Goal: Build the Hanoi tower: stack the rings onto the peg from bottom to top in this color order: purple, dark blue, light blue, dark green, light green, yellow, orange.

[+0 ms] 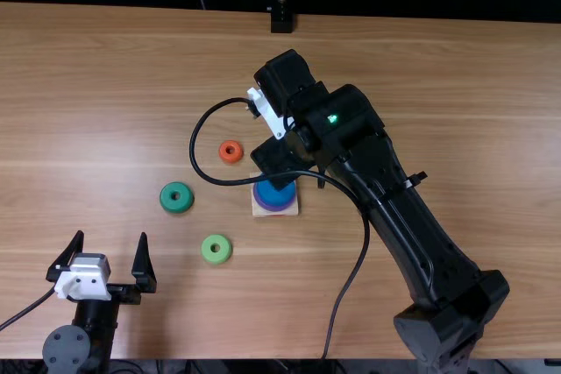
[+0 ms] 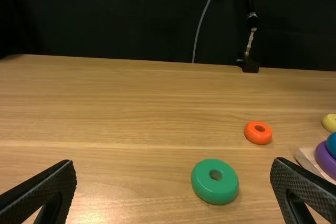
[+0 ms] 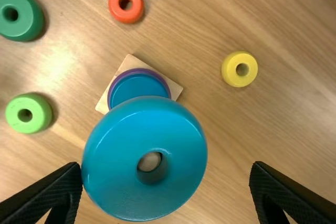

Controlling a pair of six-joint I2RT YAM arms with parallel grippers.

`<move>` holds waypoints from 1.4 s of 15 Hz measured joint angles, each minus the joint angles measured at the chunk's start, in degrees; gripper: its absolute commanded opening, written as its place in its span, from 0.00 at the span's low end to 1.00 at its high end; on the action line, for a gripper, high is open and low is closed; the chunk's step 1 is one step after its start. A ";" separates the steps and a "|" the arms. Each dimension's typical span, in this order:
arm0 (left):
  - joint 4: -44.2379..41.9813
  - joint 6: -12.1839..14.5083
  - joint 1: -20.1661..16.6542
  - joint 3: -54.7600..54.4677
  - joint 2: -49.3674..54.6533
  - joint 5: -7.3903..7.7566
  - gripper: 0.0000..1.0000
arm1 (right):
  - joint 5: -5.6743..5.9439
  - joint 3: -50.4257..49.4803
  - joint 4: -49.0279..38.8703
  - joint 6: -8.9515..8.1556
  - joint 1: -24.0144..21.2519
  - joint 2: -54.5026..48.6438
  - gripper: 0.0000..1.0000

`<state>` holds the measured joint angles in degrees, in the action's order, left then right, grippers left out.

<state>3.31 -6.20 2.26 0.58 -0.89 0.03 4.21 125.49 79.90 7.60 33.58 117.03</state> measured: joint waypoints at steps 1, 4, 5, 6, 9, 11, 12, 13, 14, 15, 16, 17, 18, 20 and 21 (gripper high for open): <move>0.00 0.00 0.00 0.00 0.00 -0.02 1.00 | 0.17 0.00 -0.02 0.00 0.02 0.00 1.00; 0.00 0.00 0.00 0.00 0.00 0.00 1.00 | 0.37 0.00 -0.02 -0.04 0.00 0.00 1.00; 0.02 0.00 0.00 0.00 0.00 -0.02 1.00 | 0.50 0.00 -0.04 -0.07 0.02 0.00 1.00; 0.00 0.00 0.00 0.00 0.00 -0.02 1.00 | 0.52 0.00 -0.02 -0.09 0.02 0.00 1.00; 0.00 -0.02 0.00 0.00 0.00 0.00 1.00 | 0.48 0.02 -0.02 -0.20 0.02 0.00 1.00; 0.04 0.00 0.00 0.00 0.00 0.00 1.00 | 0.02 0.02 -0.02 -0.24 0.55 0.00 1.00; 0.00 0.00 0.00 0.00 0.00 0.00 1.00 | -0.17 0.02 -0.04 -0.24 0.83 0.00 1.00; 0.02 0.02 0.00 0.00 0.00 0.00 1.00 | -0.37 0.00 0.00 -0.26 1.25 0.00 1.00; 0.02 0.02 0.00 0.00 0.00 0.02 1.00 | -0.55 0.00 0.02 -0.26 1.31 0.00 1.00; 0.02 0.00 0.00 0.00 0.00 -0.02 1.00 | -0.61 0.02 0.02 -0.31 1.57 0.00 1.00; 0.00 0.00 0.00 0.00 0.00 -0.02 1.00 | -0.61 0.00 0.00 -0.35 1.57 0.00 1.00; 0.00 0.02 0.00 0.00 0.00 0.00 1.00 | -0.63 0.00 -0.11 -0.39 1.57 0.00 1.00; 0.00 0.02 0.00 0.00 0.00 0.00 1.00 | -0.63 0.00 -0.66 -0.42 1.57 0.00 1.00; 0.02 0.00 0.00 0.00 0.00 0.00 1.00 | -0.63 0.00 -7.30 -0.42 1.55 0.00 1.00; 0.02 0.00 0.00 0.00 0.00 0.00 1.00 | -0.61 -0.68 -12.76 -0.44 1.51 -0.13 1.00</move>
<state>3.33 -6.20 2.26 0.58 -0.89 0.03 3.60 124.81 67.13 7.16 35.09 116.90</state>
